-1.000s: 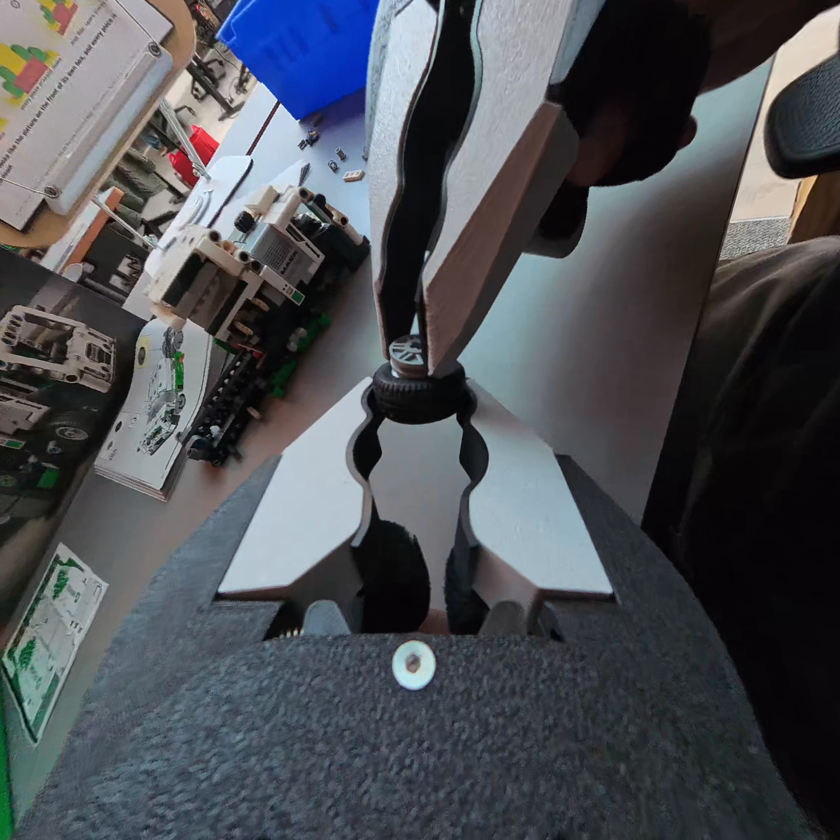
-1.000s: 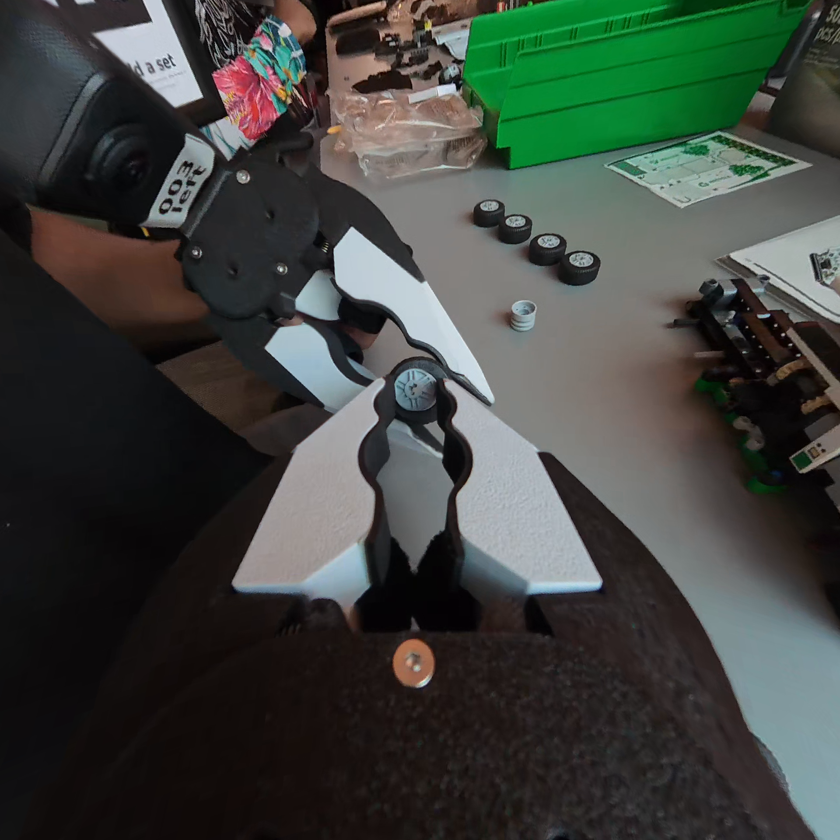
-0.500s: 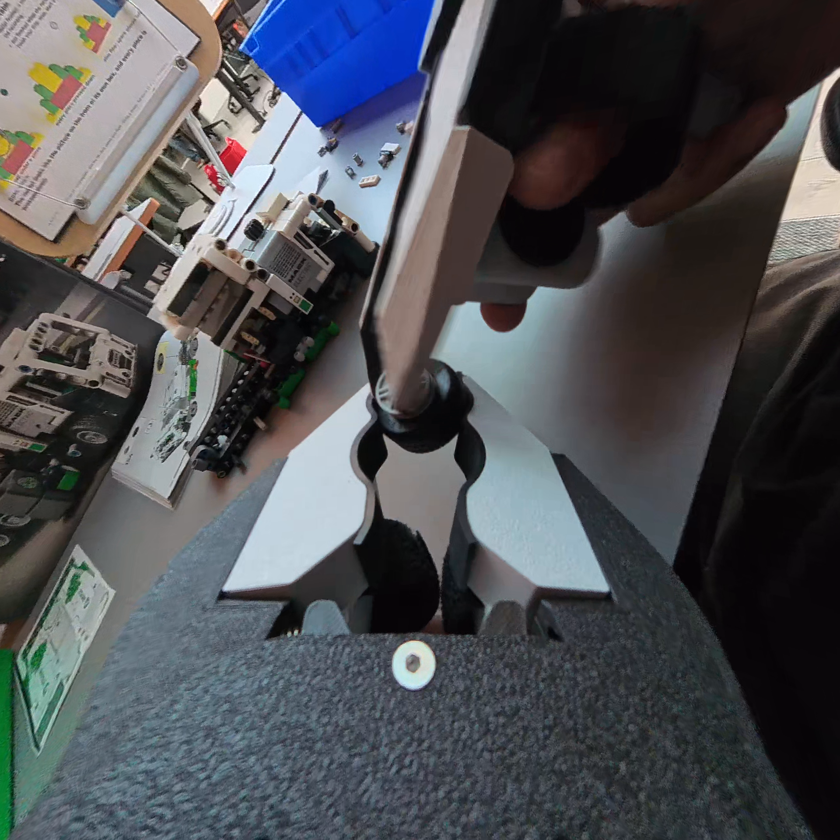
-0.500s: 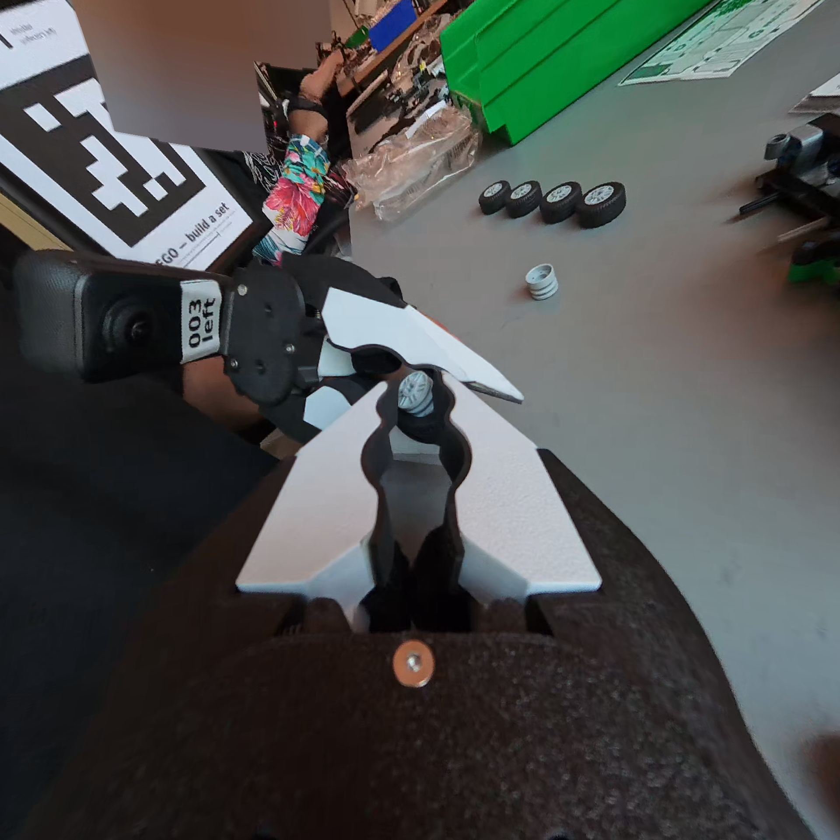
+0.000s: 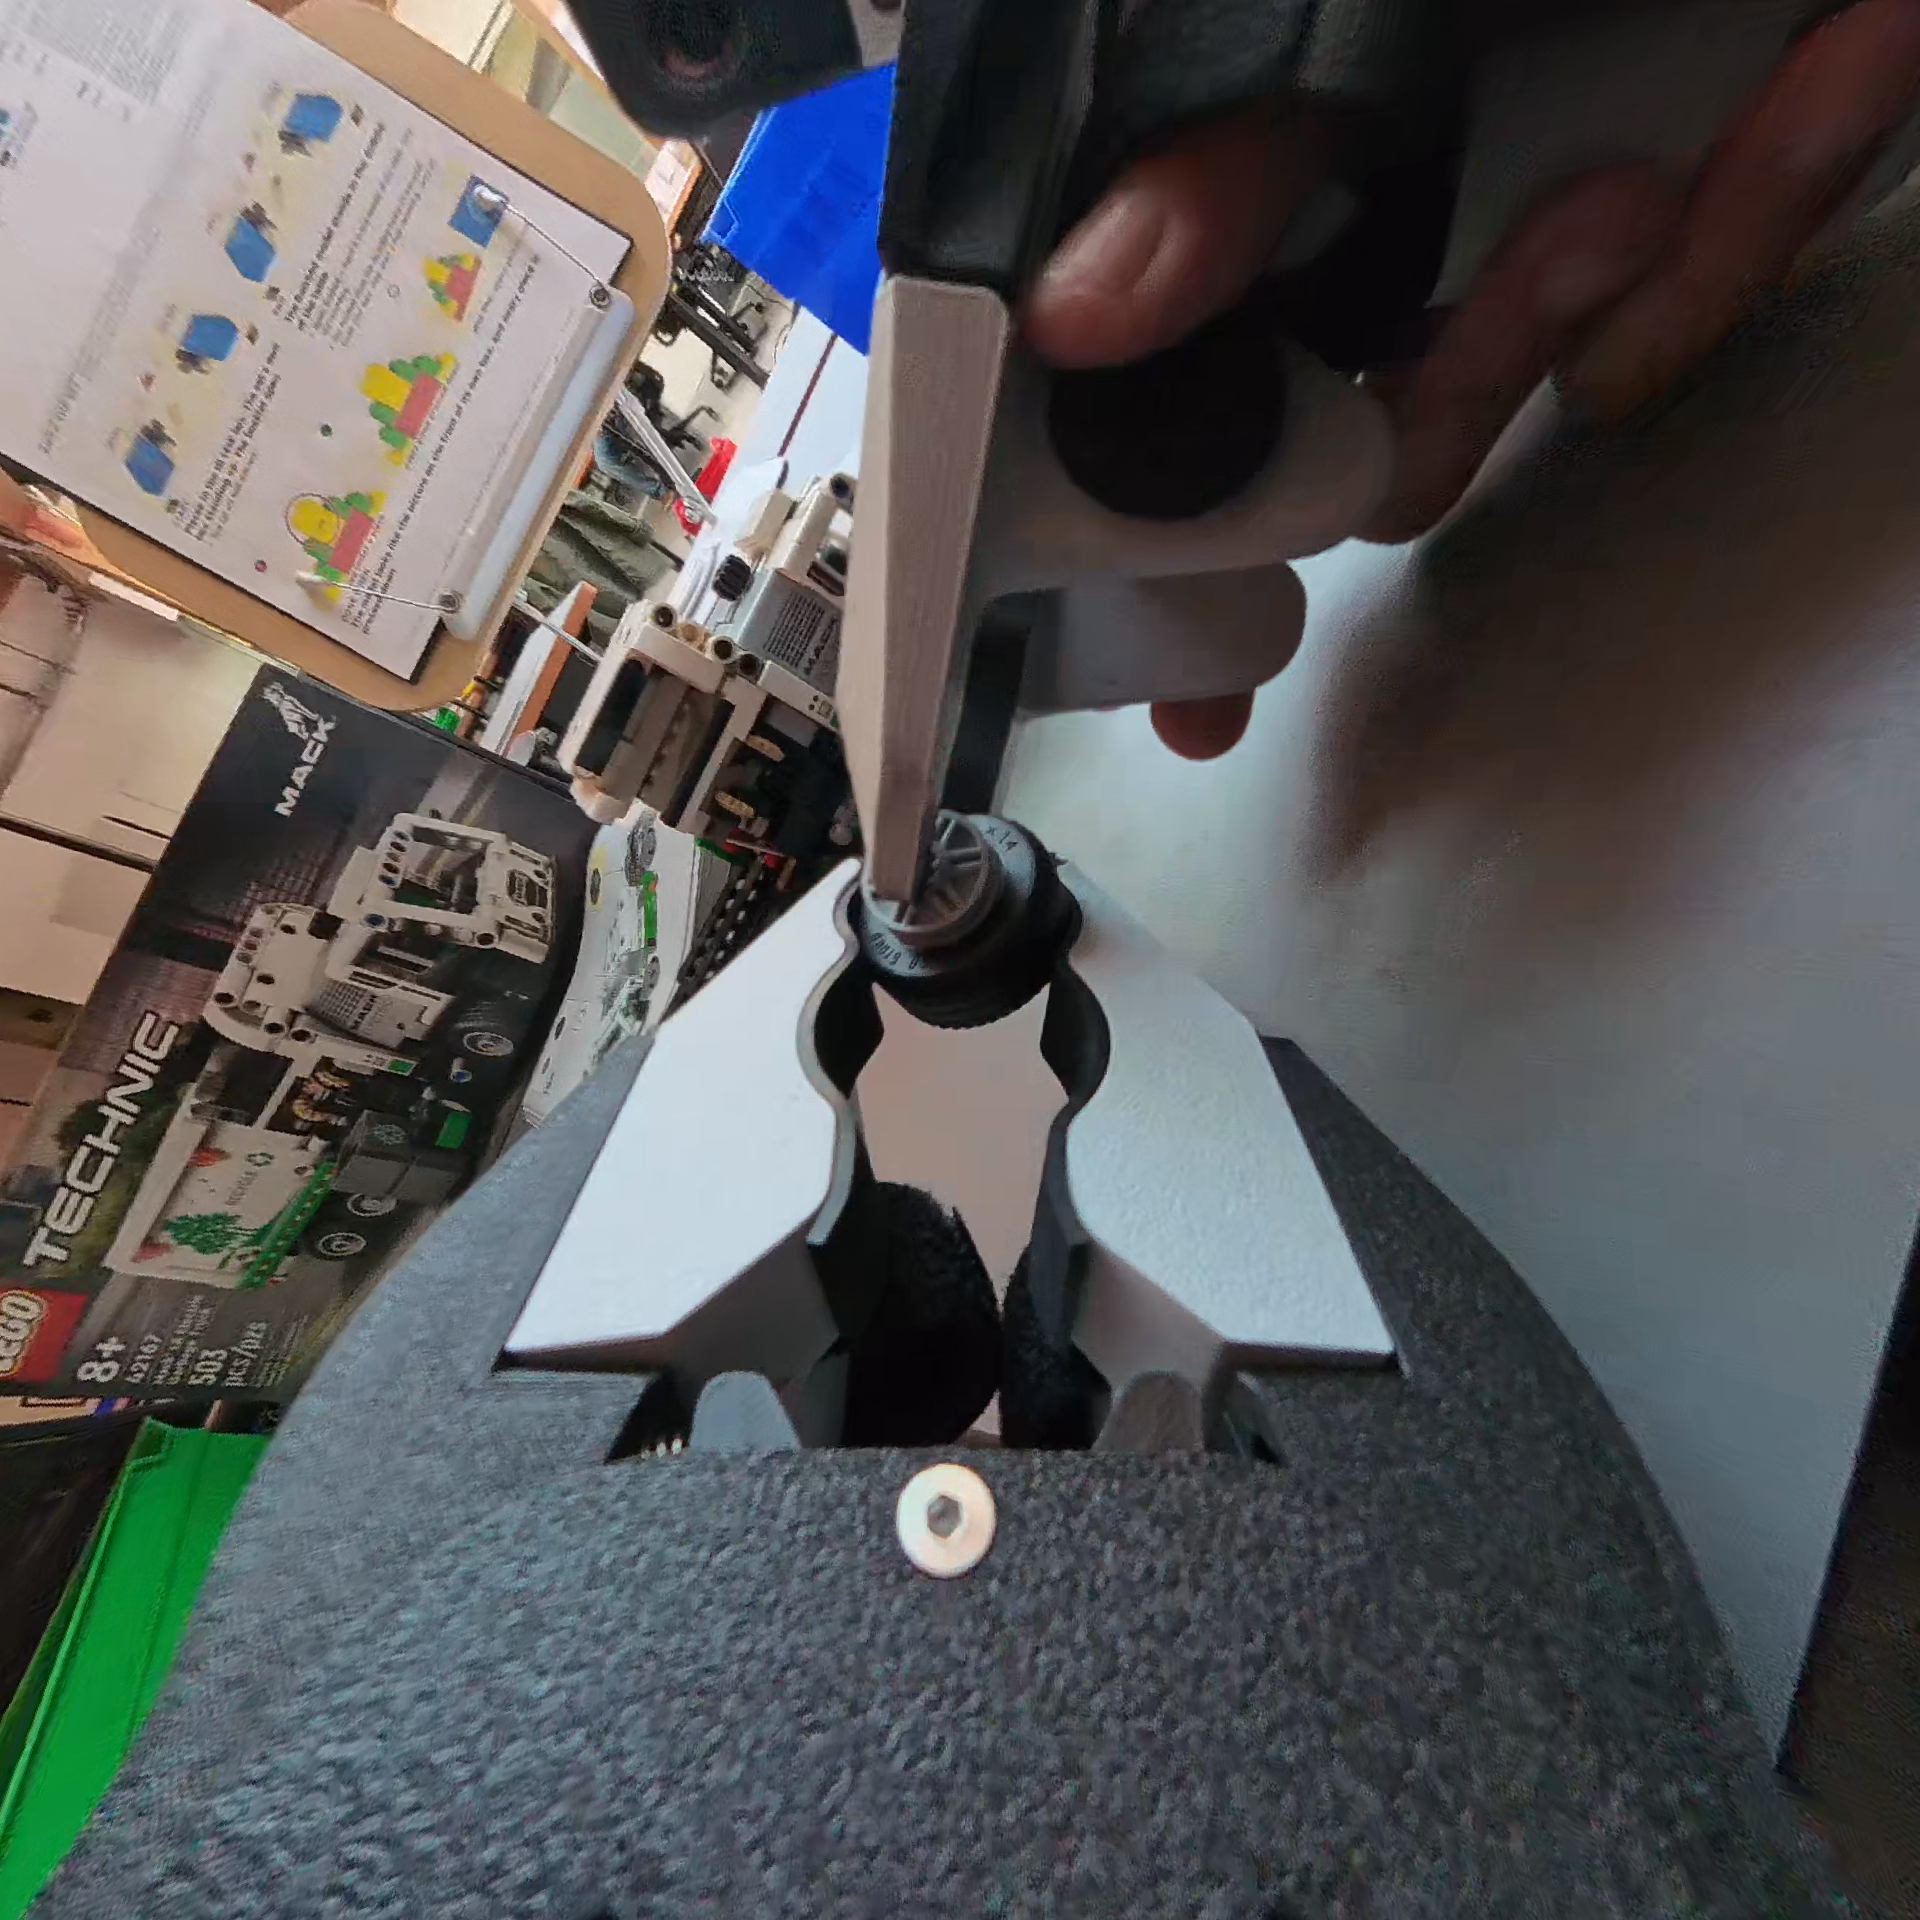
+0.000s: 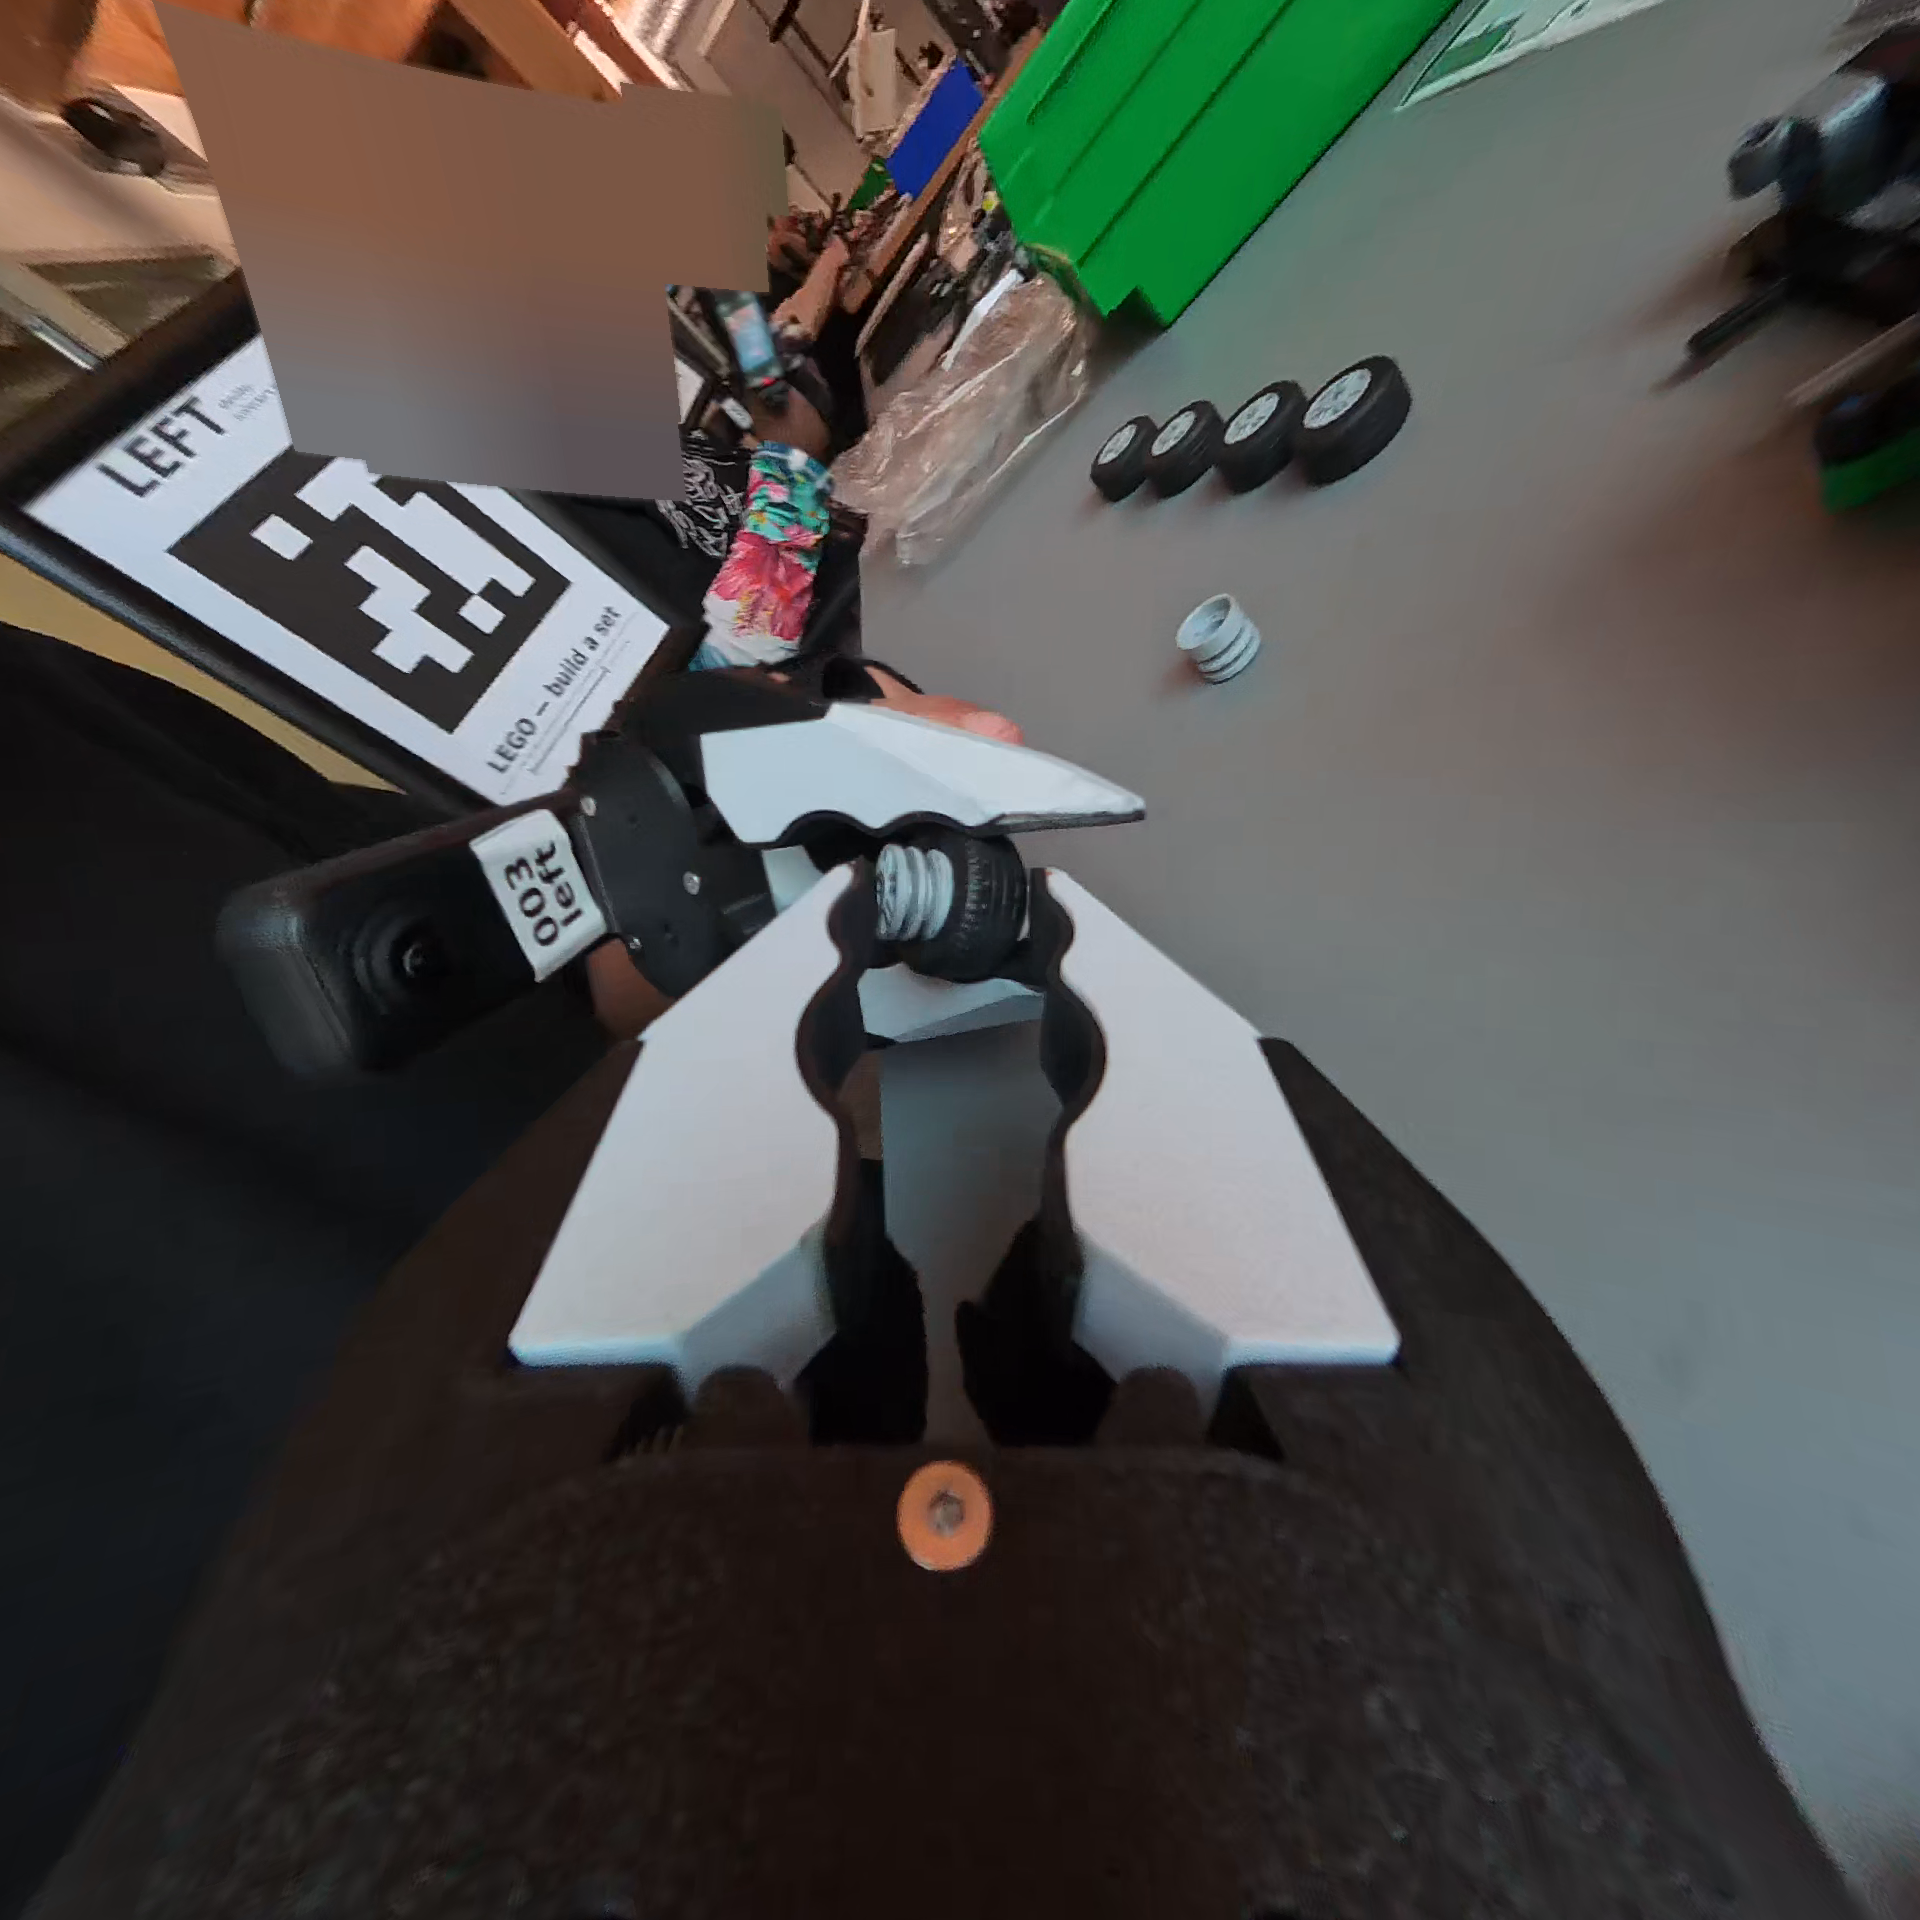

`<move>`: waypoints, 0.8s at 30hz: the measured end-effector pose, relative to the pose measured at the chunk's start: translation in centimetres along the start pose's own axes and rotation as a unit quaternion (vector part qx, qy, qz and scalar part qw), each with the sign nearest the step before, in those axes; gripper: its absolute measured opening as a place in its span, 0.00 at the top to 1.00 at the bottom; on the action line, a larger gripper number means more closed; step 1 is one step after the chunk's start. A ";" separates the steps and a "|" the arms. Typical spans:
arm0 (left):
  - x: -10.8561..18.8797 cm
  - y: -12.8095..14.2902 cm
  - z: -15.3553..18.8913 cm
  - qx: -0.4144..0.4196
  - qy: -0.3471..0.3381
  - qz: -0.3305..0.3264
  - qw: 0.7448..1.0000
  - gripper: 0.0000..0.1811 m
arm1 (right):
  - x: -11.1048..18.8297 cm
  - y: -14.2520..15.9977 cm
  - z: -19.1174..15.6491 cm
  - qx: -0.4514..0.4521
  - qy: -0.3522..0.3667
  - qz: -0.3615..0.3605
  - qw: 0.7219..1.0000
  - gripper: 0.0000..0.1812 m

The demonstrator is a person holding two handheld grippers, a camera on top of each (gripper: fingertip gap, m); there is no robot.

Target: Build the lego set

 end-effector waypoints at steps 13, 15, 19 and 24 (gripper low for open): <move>0.8 -1.2 0.2 -0.041 -0.018 0.034 0.998 0.85 | 0.1 0.9 -1.2 -0.035 -0.072 -0.056 0.995 0.87; 0.9 -1.4 0.2 -0.040 -0.020 0.039 0.998 0.85 | 0.1 0.9 -1.4 -0.034 -0.078 -0.056 0.995 0.87; 0.9 -1.4 0.3 -0.055 -0.028 0.036 0.997 0.85 | 0.1 1.1 -1.4 -0.028 -0.071 -0.057 0.995 0.88; 0.9 -1.1 0.3 -0.033 -0.025 0.030 0.999 0.85 | -0.1 1.0 -1.2 -0.013 -0.060 -0.053 0.997 0.88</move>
Point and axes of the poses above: each gripper's, where its closed fingertips meet, x back along the fingers, y out of its underside, z = x × y across the jaws, the point moved 1 cm from there along x, back along the fingers, and after that the axes turned 7 degrees about z, right-handed, at the moved point
